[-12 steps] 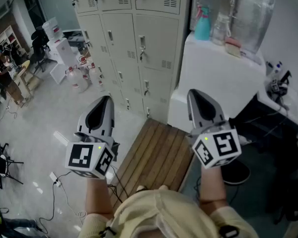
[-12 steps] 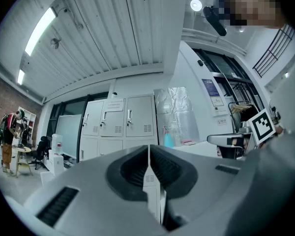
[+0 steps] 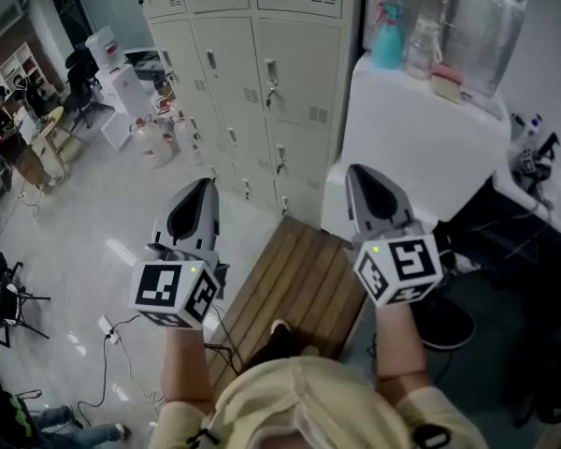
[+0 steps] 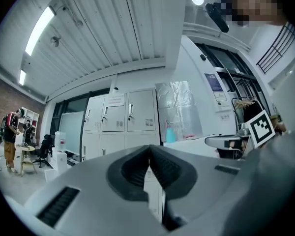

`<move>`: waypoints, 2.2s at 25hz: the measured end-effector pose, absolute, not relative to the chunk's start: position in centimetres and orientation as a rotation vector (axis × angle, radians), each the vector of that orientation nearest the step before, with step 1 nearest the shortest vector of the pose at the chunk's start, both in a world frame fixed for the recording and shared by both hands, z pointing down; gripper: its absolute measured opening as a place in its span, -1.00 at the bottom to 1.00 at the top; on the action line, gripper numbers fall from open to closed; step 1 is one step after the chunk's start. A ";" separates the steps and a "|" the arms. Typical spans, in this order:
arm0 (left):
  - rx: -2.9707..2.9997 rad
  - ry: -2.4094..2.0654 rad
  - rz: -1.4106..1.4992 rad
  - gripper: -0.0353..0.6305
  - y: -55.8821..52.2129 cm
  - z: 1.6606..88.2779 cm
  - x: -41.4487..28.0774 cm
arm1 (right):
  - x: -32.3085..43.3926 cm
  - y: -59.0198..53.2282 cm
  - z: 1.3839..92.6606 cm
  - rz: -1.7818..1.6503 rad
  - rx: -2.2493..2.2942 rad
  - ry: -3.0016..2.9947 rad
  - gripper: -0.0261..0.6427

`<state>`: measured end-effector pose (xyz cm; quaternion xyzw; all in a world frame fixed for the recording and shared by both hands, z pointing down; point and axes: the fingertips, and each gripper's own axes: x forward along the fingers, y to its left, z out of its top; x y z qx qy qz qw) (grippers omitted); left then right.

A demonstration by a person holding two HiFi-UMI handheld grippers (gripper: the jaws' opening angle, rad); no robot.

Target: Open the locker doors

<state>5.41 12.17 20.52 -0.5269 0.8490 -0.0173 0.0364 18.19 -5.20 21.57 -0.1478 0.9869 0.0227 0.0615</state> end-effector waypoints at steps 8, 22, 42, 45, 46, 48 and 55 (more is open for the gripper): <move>-1.656 2.578 -0.022 -0.88 9.1 21.7 1.8 | 14.5 -7.2 22.4 0.087 -0.453 3.004 -0.91; -1.684 2.522 -0.072 -0.88 3.6 20.6 -7.7 | 2.6 -10.0 19.9 0.152 -0.312 3.030 -0.91; -1.525 2.614 -0.075 -0.88 1.8 17.3 -18.5 | -11.6 -15.2 12.6 0.227 -0.173 2.898 -0.61; -1.490 2.616 -0.070 -0.88 0.1 16.0 -20.1 | -13.7 -17.1 11.0 0.236 -0.174 2.875 -0.60; -1.476 2.617 -0.074 -0.88 -0.4 15.6 -20.6 | -14.4 -17.7 10.4 0.239 -0.174 2.864 -0.59; -1.455 2.619 -0.078 -0.88 -1.4 15.0 -21.5 | -15.7 -18.7 9.1 0.254 -0.166 2.839 -0.59; -1.422 2.617 -0.104 -0.88 -4.4 13.2 -23.9 | -19.7 -21.5 4.6 0.294 -0.166 2.770 -0.57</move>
